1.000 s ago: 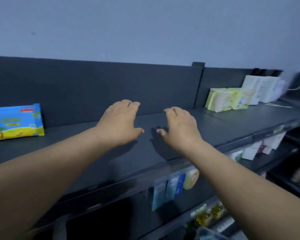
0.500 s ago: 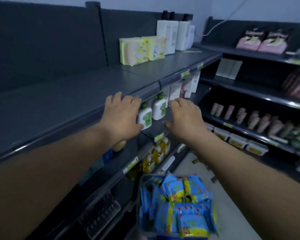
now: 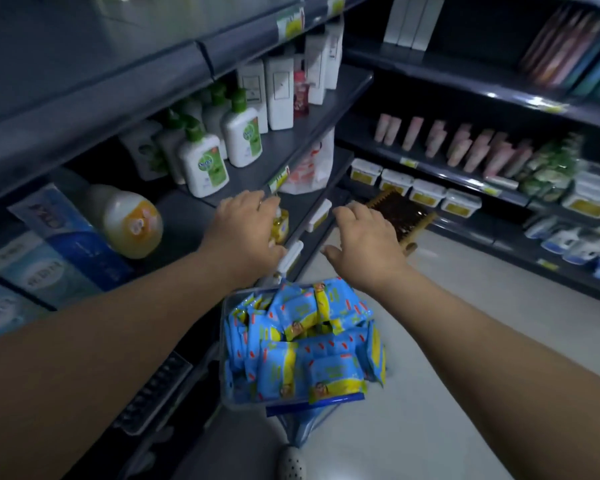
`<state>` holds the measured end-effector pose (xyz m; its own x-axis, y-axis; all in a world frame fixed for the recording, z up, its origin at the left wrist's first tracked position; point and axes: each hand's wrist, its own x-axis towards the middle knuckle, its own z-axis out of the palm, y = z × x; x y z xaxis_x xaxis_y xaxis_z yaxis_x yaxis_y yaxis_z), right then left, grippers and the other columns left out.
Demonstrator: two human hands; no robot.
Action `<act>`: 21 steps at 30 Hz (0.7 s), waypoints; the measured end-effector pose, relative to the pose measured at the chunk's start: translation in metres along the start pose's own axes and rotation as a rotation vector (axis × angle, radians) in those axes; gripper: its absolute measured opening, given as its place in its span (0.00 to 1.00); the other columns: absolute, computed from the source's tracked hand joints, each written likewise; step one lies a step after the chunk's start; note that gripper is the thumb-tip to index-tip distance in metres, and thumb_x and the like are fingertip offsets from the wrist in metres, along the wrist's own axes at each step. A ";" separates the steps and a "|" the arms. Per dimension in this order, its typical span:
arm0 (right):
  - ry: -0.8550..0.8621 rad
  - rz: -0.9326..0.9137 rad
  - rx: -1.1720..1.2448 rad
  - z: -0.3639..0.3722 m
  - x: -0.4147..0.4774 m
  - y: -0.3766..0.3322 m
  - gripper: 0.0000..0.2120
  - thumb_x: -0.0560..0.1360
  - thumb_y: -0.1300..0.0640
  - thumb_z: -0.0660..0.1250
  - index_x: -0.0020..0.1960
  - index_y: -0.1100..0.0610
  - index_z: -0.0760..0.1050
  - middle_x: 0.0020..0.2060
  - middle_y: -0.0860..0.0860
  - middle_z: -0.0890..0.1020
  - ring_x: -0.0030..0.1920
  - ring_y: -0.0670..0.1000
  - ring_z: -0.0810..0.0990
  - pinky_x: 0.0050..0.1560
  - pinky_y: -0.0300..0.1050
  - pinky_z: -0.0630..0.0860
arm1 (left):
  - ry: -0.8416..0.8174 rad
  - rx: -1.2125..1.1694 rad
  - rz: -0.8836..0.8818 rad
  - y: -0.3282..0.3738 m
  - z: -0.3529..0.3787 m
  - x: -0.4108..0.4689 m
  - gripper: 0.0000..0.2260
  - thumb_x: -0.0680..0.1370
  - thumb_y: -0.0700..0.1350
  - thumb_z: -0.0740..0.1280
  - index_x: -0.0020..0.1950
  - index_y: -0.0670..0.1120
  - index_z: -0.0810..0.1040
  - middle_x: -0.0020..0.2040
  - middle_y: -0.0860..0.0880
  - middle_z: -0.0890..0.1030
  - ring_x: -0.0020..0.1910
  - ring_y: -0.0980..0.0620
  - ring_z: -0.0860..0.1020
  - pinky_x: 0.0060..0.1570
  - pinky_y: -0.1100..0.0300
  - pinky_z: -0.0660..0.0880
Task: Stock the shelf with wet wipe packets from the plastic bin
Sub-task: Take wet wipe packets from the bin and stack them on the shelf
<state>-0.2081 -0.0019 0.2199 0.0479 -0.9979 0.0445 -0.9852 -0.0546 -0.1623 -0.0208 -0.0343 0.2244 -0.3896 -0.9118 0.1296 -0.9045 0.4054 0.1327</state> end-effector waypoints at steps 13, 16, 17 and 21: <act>-0.318 0.308 0.164 0.140 0.010 0.079 0.25 0.78 0.45 0.63 0.69 0.59 0.65 0.63 0.59 0.70 0.63 0.62 0.70 0.59 0.54 0.71 | -0.356 -0.133 -0.081 0.011 0.163 0.031 0.23 0.74 0.57 0.67 0.62 0.44 0.69 0.60 0.45 0.73 0.60 0.44 0.73 0.54 0.52 0.71; -0.369 0.387 0.215 0.179 0.016 0.086 0.25 0.77 0.45 0.63 0.68 0.59 0.66 0.62 0.59 0.71 0.62 0.62 0.71 0.58 0.53 0.71 | -0.486 -0.128 -0.115 0.009 0.201 0.033 0.31 0.76 0.56 0.66 0.73 0.43 0.62 0.69 0.43 0.68 0.67 0.43 0.68 0.63 0.51 0.69; -0.382 0.411 0.229 0.191 0.018 0.087 0.25 0.77 0.45 0.63 0.68 0.59 0.67 0.62 0.59 0.71 0.62 0.62 0.71 0.58 0.53 0.71 | -0.516 -0.131 -0.126 0.008 0.212 0.033 0.32 0.76 0.56 0.66 0.74 0.43 0.61 0.70 0.43 0.67 0.68 0.43 0.67 0.64 0.50 0.69; -0.429 0.468 0.229 0.233 0.030 0.090 0.27 0.77 0.43 0.63 0.68 0.59 0.67 0.63 0.59 0.70 0.63 0.62 0.70 0.62 0.54 0.70 | -0.578 -0.114 -0.165 -0.001 0.255 0.033 0.30 0.74 0.56 0.69 0.71 0.45 0.64 0.69 0.43 0.68 0.67 0.42 0.69 0.61 0.50 0.70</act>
<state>-0.2572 -0.0455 -0.0233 -0.2678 -0.8414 -0.4693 -0.8606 0.4279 -0.2761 -0.0770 -0.0812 -0.0222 -0.3063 -0.8379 -0.4517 -0.9489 0.2313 0.2145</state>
